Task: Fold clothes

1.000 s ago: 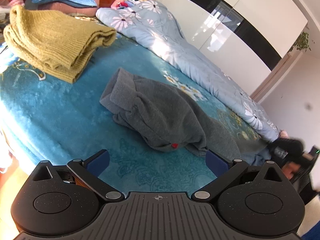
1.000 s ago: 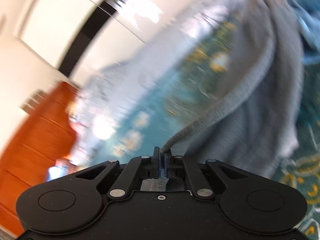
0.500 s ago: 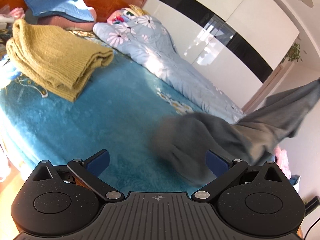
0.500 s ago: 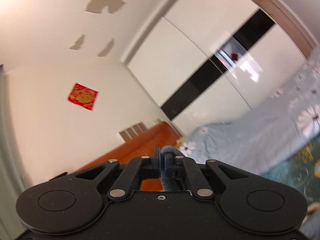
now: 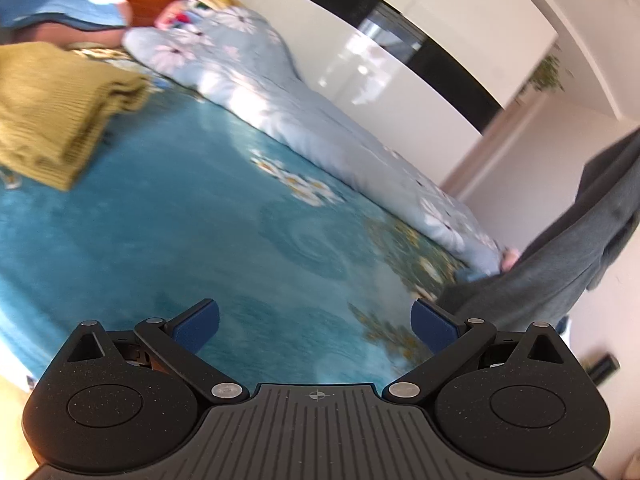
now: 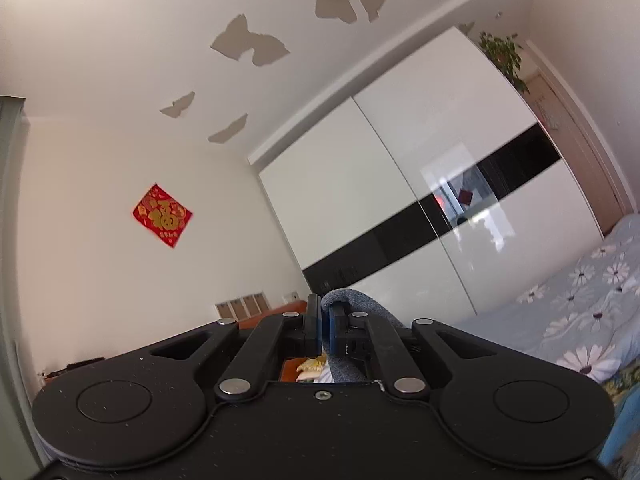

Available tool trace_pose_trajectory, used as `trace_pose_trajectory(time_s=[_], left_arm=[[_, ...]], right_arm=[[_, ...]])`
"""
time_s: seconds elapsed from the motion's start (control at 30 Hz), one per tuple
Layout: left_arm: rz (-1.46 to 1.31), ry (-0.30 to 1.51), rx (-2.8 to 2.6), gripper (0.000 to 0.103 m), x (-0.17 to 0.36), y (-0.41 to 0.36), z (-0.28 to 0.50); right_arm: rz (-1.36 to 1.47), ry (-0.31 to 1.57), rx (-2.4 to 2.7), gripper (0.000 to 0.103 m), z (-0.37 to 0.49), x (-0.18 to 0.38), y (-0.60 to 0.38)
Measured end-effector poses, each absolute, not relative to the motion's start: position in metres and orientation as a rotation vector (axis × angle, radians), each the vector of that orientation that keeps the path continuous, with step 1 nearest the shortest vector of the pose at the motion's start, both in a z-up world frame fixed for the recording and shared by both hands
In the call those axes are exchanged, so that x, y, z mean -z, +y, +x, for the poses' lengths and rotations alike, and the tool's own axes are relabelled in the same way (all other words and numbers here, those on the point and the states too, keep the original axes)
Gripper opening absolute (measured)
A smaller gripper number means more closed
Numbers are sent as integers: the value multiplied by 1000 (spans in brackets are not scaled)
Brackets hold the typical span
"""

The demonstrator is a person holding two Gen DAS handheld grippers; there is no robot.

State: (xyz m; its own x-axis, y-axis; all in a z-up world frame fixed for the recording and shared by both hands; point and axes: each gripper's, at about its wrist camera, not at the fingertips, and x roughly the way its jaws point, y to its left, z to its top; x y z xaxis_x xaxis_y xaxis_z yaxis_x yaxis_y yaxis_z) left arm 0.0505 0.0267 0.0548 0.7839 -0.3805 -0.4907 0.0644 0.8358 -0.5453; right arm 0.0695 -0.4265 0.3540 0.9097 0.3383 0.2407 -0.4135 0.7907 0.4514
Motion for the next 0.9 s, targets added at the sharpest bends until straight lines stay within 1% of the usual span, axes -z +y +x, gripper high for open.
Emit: trace_pose_trajectory(time_s=[0.23,0.43,0.6,0.73,0.8,0.83,0.87,0.9], left_arm=[[-510,666,400,103,-53,-19,70],[-436,634,590,103,-64,-73,80],[-502,642,722,103,-64,-97,89],[-600,669,768,102,-55,-95,95],[-640,672,808,93,-52,-95,99],[-656,676,831,82,-50,-96,101],[-672,684,852,68,-48,-97,103],[-686,693,866,61,-45,-99,106]], right_arm=[[505,-188,-415,6,60,-377,-430],[502,-215,-469,6,59,-399,-420],[485,-226,-512,7,56,-418,-409],[452,-223,-527,7,51,-424,-401],[444,-213,-527,7,51,-424,-398],[443,-206,-528,7,52,-424,-396],[444,-201,-528,7,53,-423,-396],[449,-195,-526,7,55,-422,-395]])
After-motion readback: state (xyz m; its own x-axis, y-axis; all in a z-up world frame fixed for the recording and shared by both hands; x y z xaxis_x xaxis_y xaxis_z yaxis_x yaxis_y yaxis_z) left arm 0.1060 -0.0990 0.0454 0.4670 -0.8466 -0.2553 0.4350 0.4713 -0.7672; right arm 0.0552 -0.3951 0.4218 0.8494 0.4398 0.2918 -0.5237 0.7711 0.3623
